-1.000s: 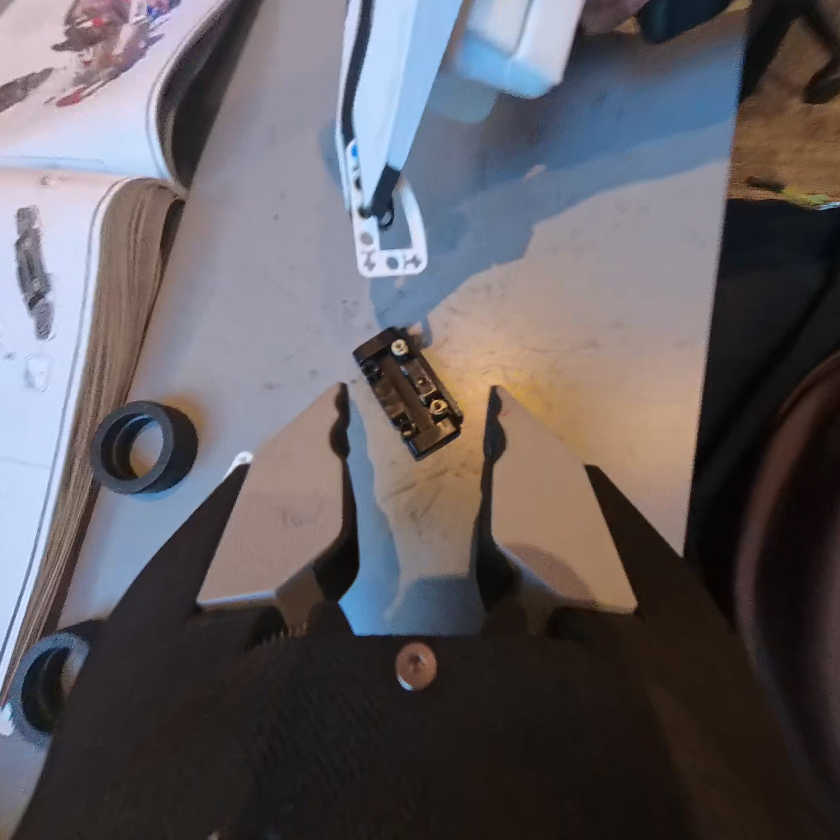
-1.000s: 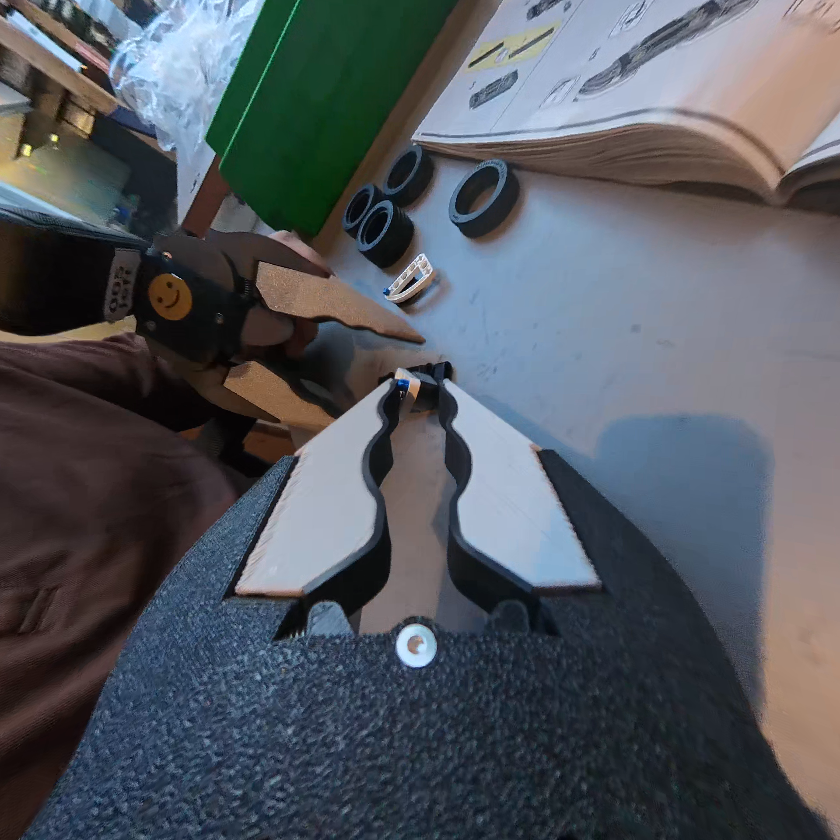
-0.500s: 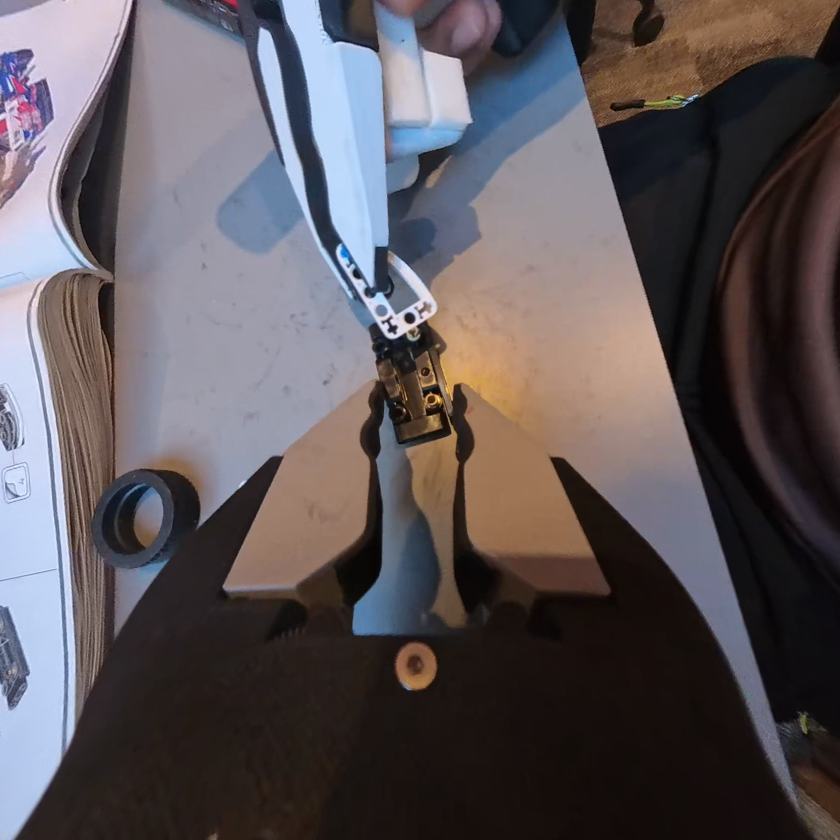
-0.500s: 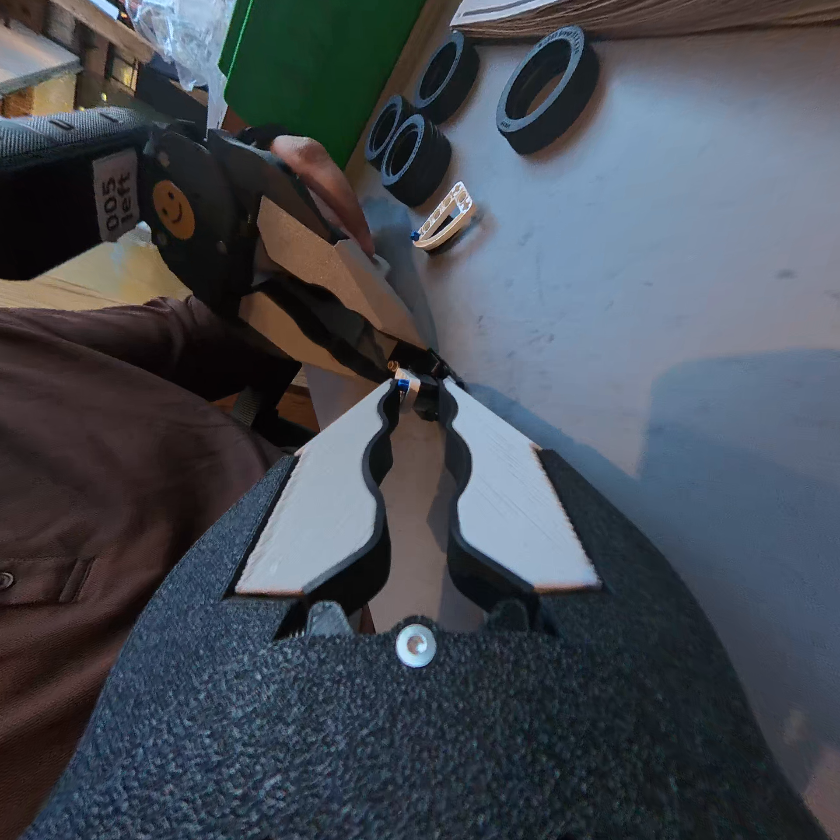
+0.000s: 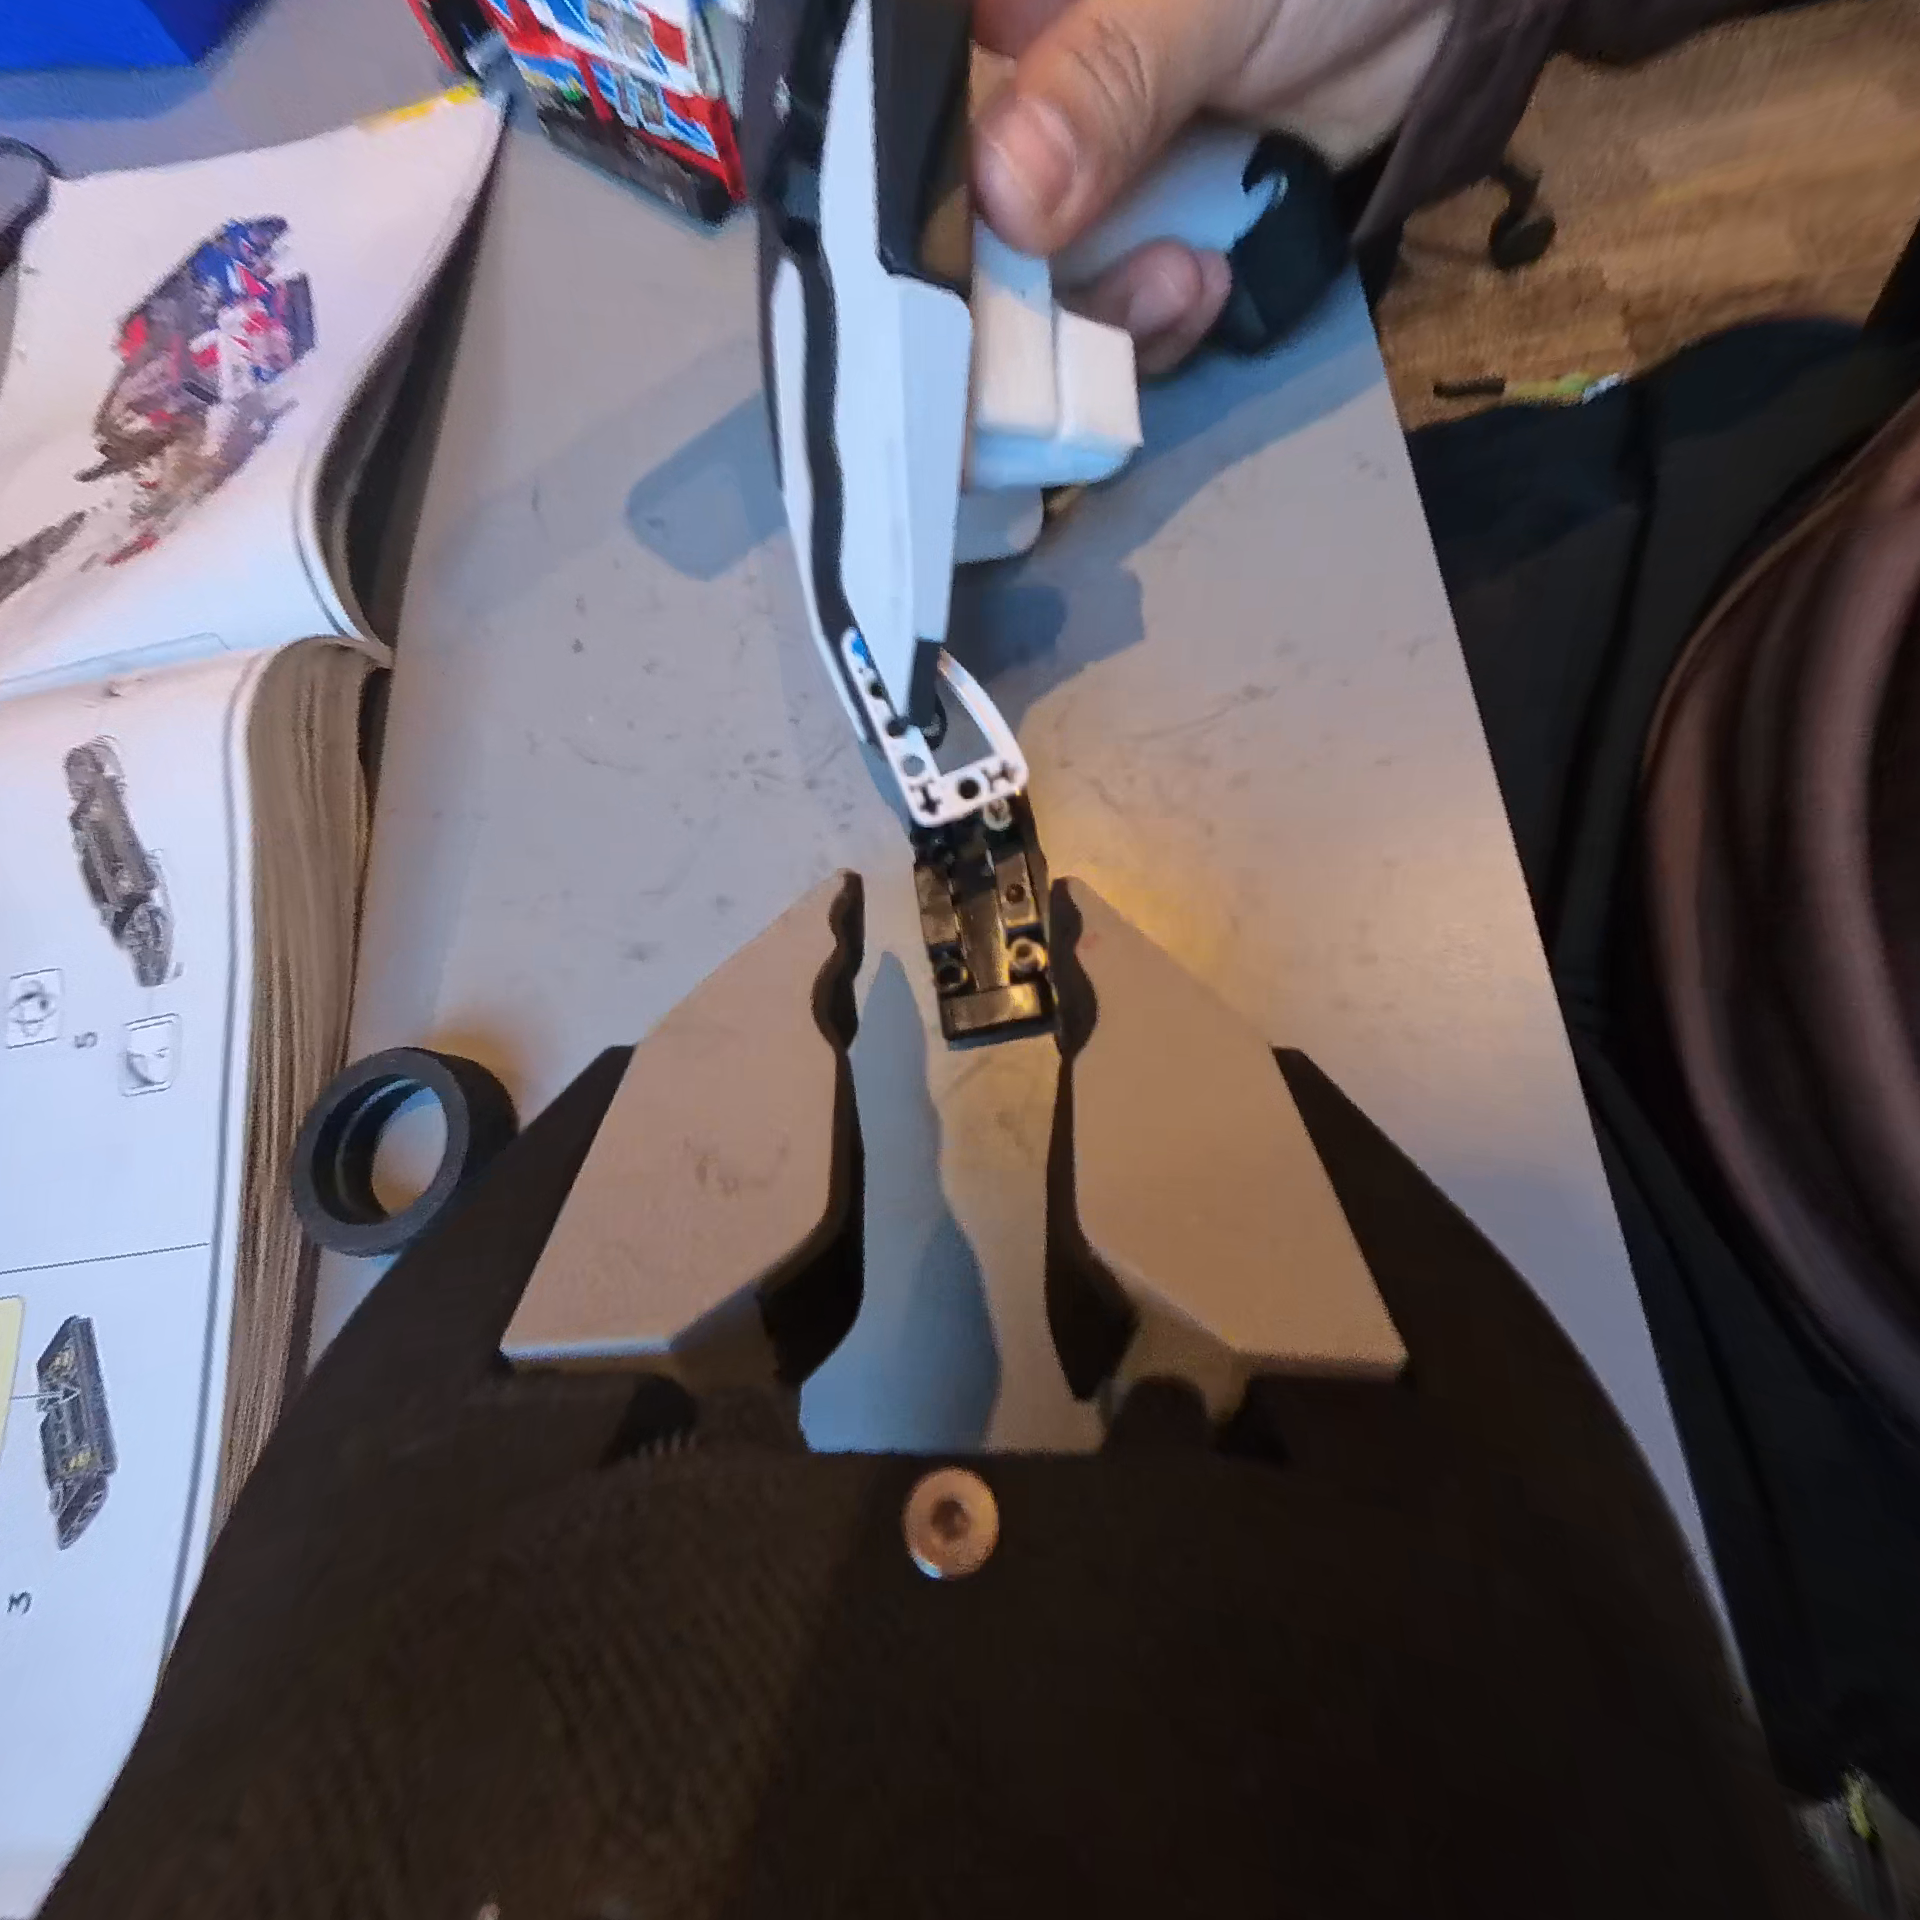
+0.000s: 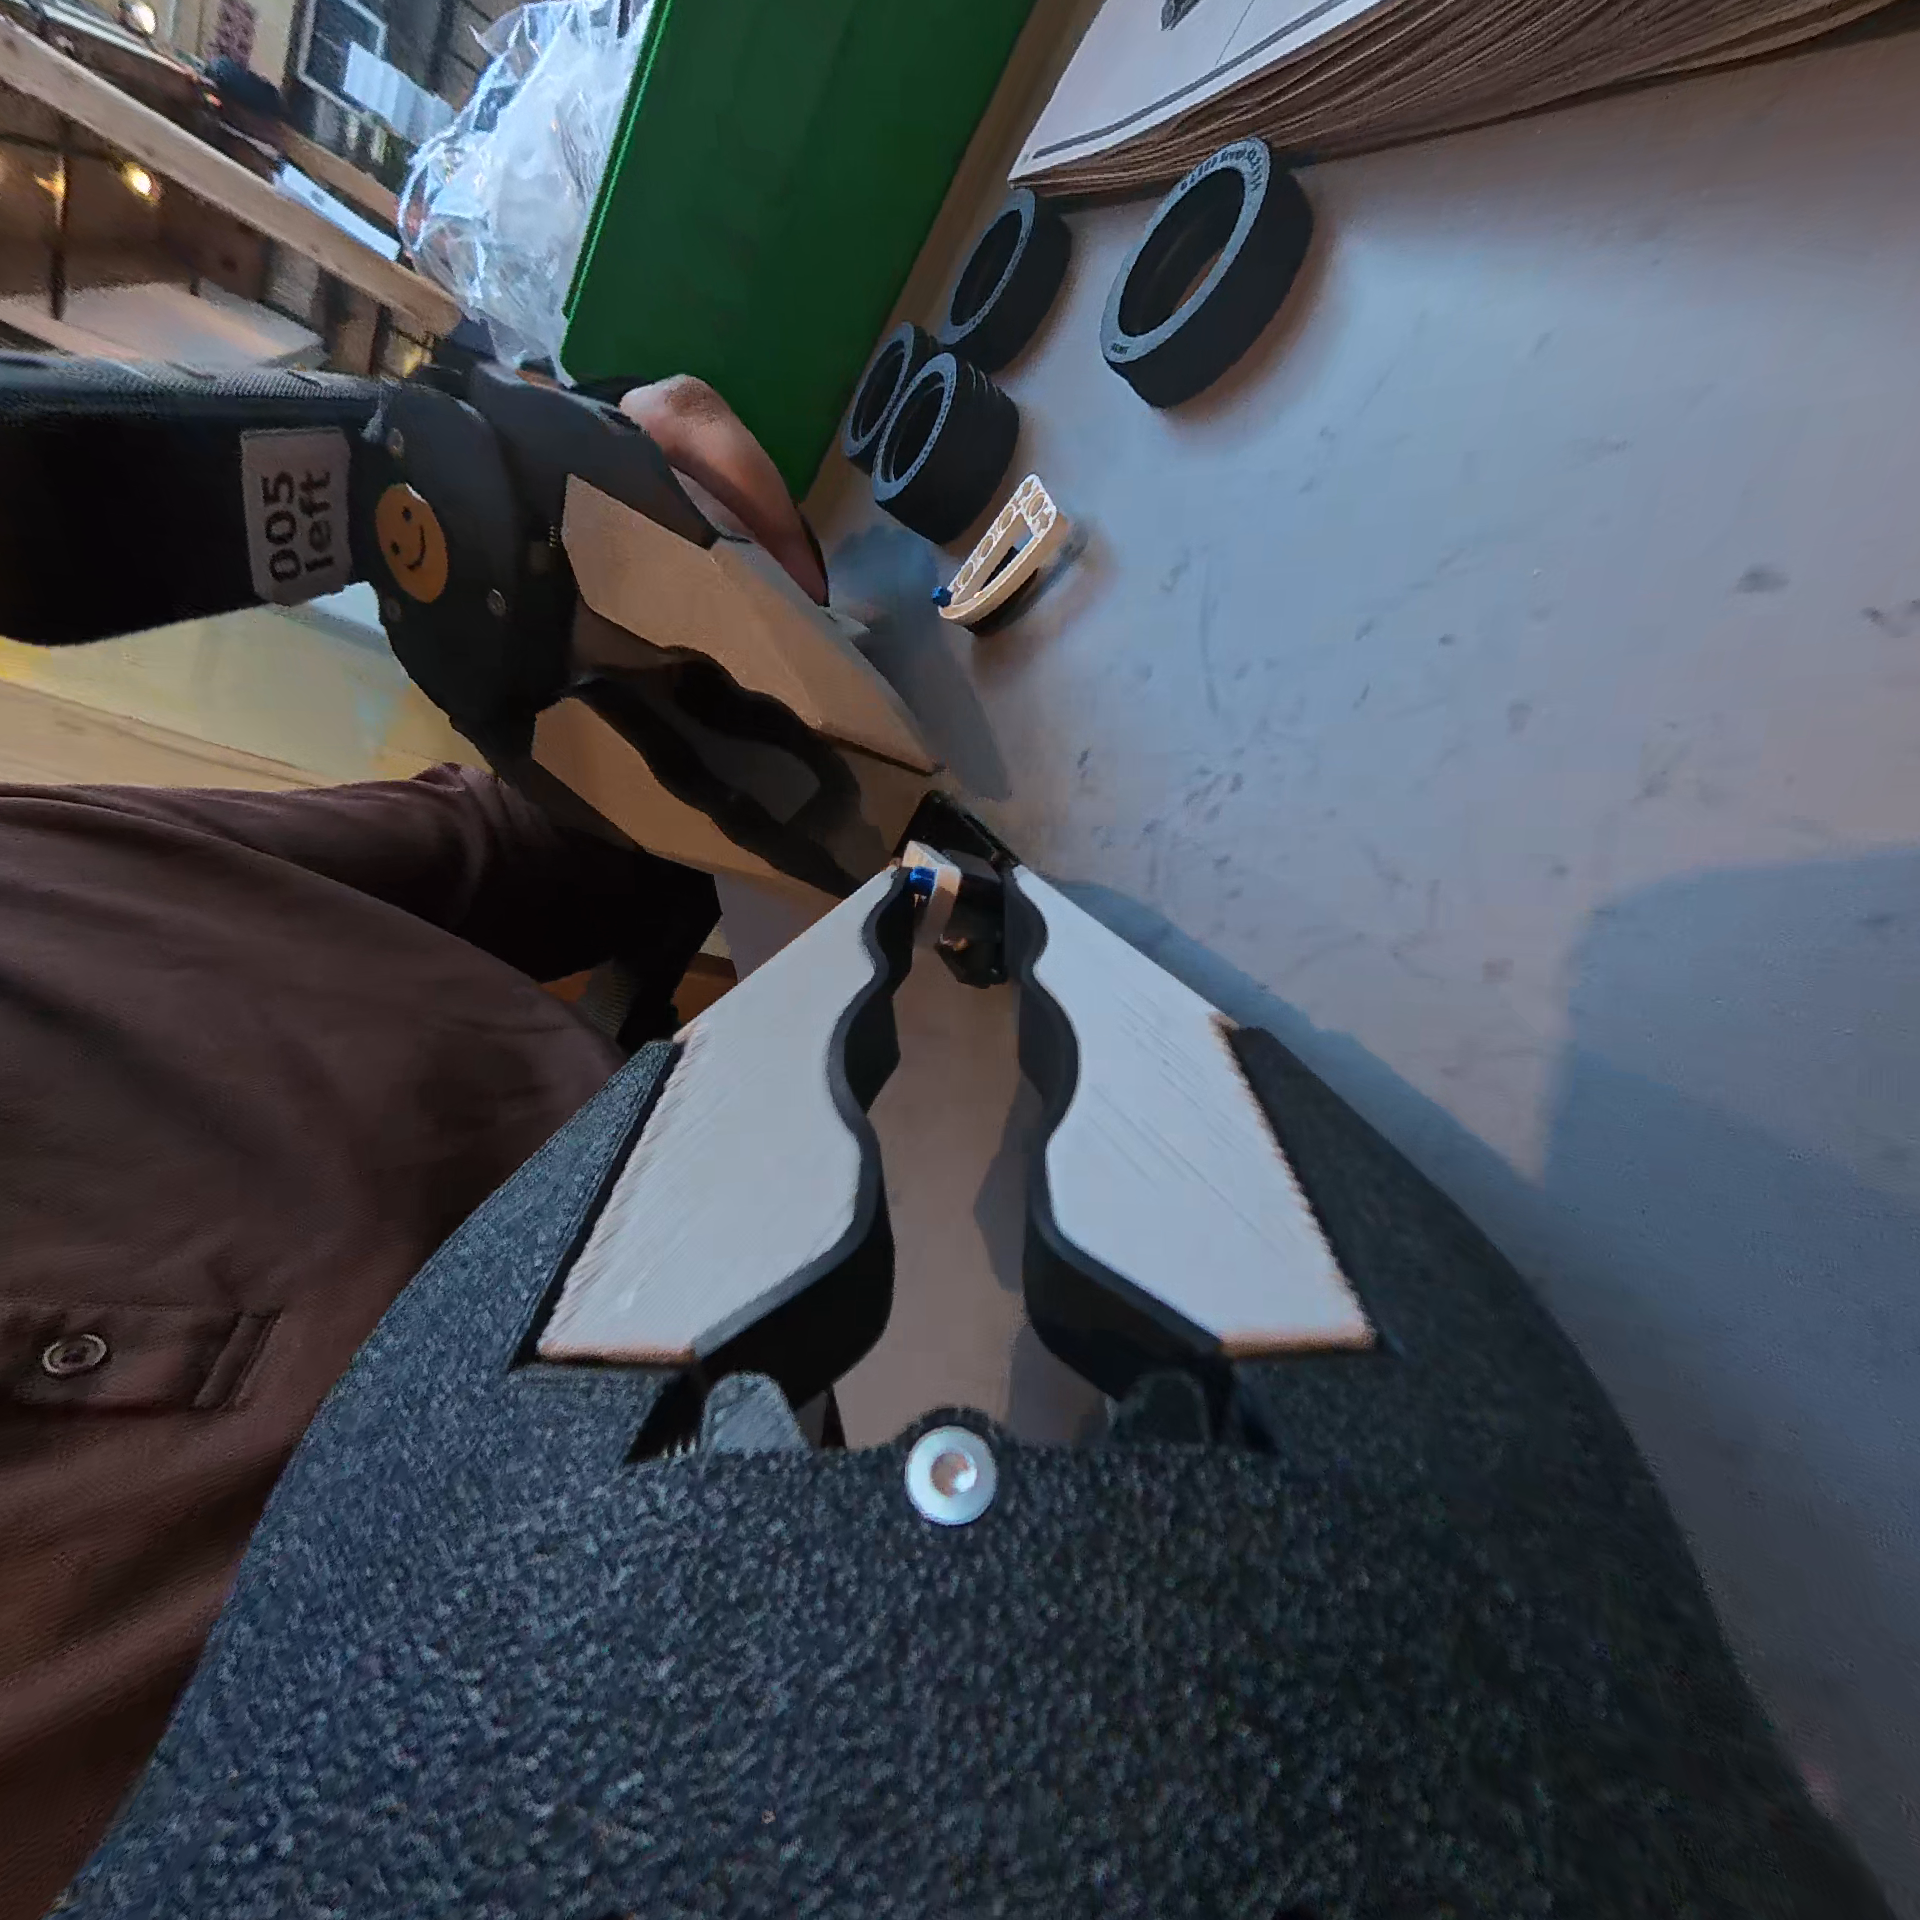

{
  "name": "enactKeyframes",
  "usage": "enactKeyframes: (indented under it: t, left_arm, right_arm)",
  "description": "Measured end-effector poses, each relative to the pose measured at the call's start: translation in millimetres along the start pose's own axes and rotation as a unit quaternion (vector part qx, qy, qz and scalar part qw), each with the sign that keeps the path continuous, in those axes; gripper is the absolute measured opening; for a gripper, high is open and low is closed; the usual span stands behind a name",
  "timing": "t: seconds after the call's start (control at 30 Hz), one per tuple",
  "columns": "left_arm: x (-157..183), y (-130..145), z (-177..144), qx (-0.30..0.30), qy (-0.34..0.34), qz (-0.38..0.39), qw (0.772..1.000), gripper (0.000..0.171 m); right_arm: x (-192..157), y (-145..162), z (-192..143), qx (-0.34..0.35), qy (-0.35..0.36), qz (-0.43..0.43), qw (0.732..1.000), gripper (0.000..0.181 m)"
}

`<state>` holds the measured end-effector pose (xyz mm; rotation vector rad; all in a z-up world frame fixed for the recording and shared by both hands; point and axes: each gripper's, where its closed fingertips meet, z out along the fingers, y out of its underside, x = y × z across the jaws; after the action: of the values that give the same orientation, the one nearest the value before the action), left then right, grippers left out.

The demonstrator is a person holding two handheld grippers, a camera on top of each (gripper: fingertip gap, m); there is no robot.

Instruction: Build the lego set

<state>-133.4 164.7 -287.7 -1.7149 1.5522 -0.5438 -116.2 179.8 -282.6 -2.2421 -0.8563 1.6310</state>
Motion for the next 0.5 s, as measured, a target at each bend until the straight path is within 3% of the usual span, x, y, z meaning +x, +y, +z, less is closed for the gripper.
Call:
enactKeyframes:
  t: [0.17,0.37,0.5]
  left_arm:
    - [-0.8,-19.4,-3.3,0.046,-0.014,0.0,0.999,0.031]
    - [1.4,-20.0,5.1,0.028,-0.048,0.049,0.997,0.018]
    - [-4.6,-20.4,8.3,0.024,-0.075,0.047,0.996,0.023]
  right_arm:
    - [-14.8,-4.0,-2.1,0.006,-0.03,-0.012,0.999,0.016]
    - [-23.6,-5.5,-1.1,0.008,-0.055,-0.01,0.998,0.016]
    - [-22.1,-10.4,-2.2,0.03,-0.057,0.001,0.998,0.015]
